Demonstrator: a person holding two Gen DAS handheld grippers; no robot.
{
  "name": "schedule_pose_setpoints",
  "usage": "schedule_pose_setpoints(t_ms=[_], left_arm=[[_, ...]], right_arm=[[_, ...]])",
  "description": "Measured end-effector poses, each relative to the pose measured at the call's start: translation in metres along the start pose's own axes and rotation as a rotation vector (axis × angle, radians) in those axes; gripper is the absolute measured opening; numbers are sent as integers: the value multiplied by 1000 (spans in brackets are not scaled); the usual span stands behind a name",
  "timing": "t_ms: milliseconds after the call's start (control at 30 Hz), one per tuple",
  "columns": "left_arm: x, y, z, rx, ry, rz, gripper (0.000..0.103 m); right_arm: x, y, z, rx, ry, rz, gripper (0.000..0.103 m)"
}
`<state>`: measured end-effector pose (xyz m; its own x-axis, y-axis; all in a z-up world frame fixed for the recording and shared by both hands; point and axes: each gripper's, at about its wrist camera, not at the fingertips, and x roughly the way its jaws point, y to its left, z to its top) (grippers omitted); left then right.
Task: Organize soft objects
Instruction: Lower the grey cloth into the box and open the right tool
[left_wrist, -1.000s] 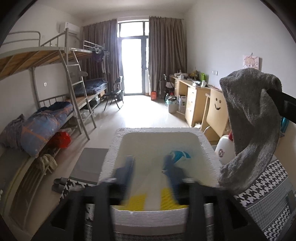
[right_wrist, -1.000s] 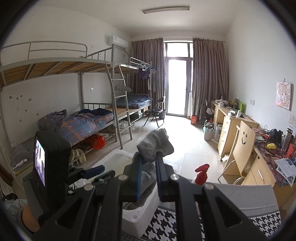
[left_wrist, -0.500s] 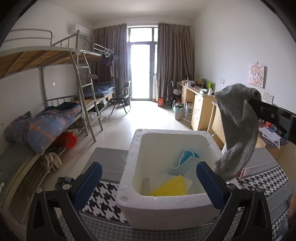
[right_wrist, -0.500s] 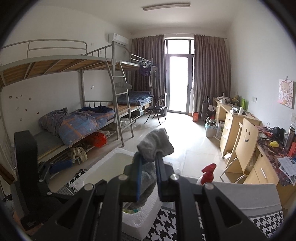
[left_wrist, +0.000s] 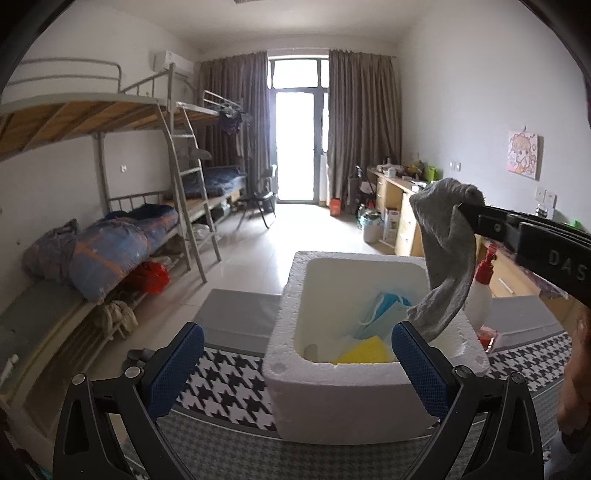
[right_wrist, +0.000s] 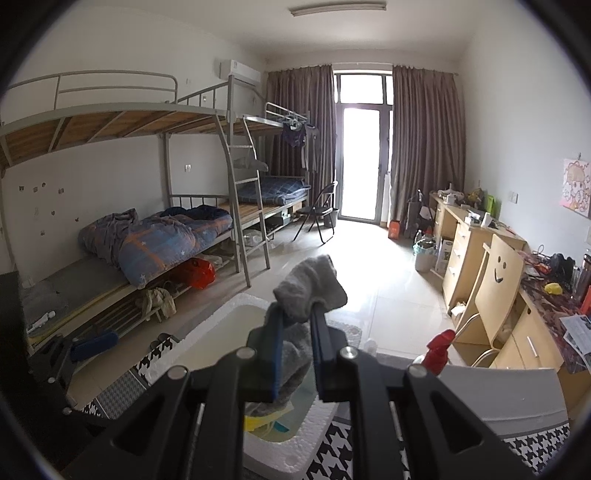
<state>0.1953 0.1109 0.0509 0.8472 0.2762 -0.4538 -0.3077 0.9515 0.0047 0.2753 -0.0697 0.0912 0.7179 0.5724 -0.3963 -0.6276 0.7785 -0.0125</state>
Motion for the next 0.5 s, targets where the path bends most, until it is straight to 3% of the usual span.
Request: schedule_pose_setpoints(t_ms=[500], left_arm=[[1,12,-9,-2,46,11,102]], right_arm=[[17,7,1,-27,23,-3,18]])
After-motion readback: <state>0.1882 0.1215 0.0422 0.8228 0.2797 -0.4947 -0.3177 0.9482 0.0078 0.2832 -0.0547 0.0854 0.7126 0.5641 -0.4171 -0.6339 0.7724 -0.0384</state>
